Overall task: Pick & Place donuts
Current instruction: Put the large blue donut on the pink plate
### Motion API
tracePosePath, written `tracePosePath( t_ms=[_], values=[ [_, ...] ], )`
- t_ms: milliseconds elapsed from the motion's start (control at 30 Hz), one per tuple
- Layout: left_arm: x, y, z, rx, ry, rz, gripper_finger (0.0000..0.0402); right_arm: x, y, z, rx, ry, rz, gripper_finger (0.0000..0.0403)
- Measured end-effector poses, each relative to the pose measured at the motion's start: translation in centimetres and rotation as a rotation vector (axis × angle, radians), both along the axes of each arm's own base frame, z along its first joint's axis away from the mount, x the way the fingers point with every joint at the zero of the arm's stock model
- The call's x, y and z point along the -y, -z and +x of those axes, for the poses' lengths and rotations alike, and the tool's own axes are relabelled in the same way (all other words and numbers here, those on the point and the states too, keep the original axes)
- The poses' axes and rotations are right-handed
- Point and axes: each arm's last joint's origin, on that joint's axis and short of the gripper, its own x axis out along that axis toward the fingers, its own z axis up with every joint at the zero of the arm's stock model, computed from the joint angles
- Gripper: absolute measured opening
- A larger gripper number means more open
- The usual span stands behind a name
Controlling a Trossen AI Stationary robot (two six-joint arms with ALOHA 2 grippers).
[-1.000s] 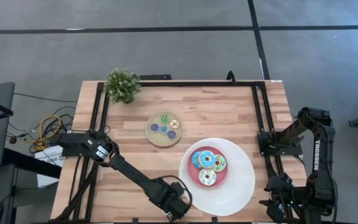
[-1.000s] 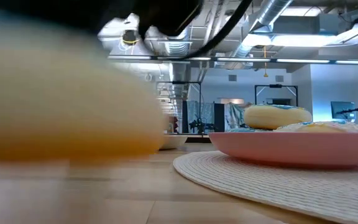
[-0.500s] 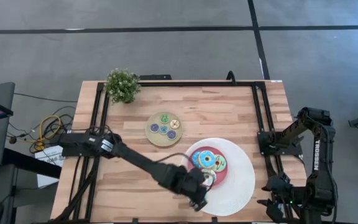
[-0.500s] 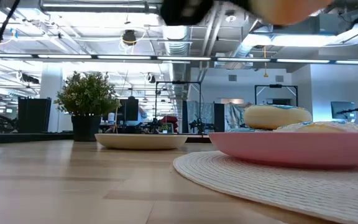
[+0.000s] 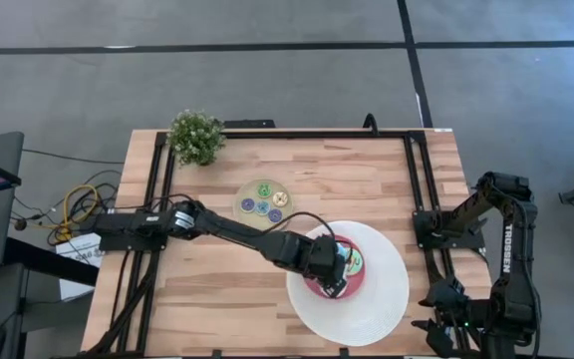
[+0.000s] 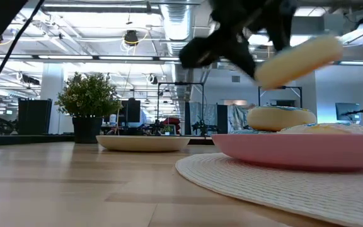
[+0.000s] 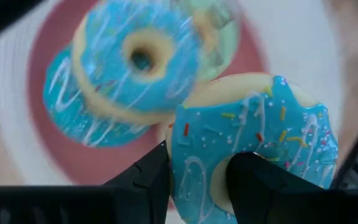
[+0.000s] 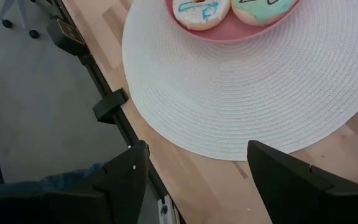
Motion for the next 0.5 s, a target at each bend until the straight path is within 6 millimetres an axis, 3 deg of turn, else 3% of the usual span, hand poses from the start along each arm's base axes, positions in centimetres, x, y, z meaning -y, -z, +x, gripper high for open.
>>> tracePosePath(
  t_ms=[233, 500],
  values=[
    [0.3, 2.3, 0.7, -0.041, 0.021, -0.055, 0.0134, 0.0, 0.0, 0.0, -0.002, -0.001, -0.003, 0.0260],
    [0.4, 2.4, 1.0, -0.018, 0.005, -0.063, 0.0177, 0.1, 0.0, 0.0, -0.004, 0.000, -0.008, 0.0260]
  ],
)
